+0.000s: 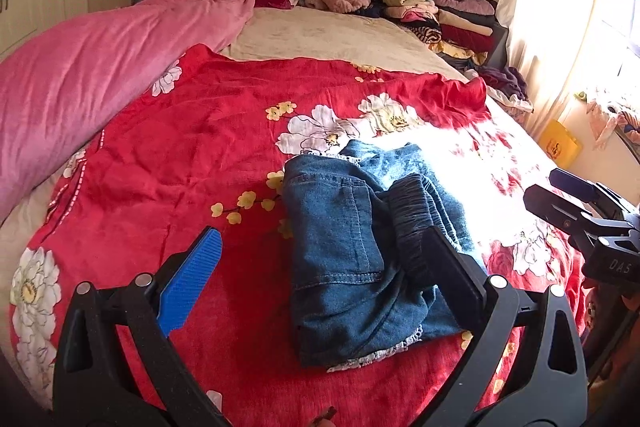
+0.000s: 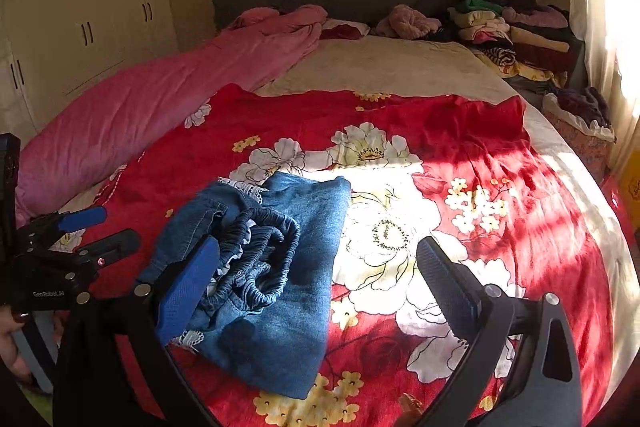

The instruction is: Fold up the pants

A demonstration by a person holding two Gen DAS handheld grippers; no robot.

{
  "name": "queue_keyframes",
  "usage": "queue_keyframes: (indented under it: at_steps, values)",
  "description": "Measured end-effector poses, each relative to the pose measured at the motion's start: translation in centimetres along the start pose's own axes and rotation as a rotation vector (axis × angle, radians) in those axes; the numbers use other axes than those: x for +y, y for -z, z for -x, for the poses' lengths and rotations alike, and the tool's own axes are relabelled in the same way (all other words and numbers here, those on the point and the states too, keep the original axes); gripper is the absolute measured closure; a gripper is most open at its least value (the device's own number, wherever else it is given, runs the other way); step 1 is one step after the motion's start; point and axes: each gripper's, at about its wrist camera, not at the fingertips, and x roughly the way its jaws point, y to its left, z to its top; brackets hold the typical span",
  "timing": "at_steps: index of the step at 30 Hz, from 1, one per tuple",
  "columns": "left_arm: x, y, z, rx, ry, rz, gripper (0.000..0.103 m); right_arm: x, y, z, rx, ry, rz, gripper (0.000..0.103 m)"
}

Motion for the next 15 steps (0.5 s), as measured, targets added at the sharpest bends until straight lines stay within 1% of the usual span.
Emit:
queue_keyframes:
  at_steps: [15]
  values:
    - [-0.9,0.5,3.2,-0.047,0.002,-0.02,0.009,1.0,0.4,3.8,-0.057,-0.015,0.008,0.005]
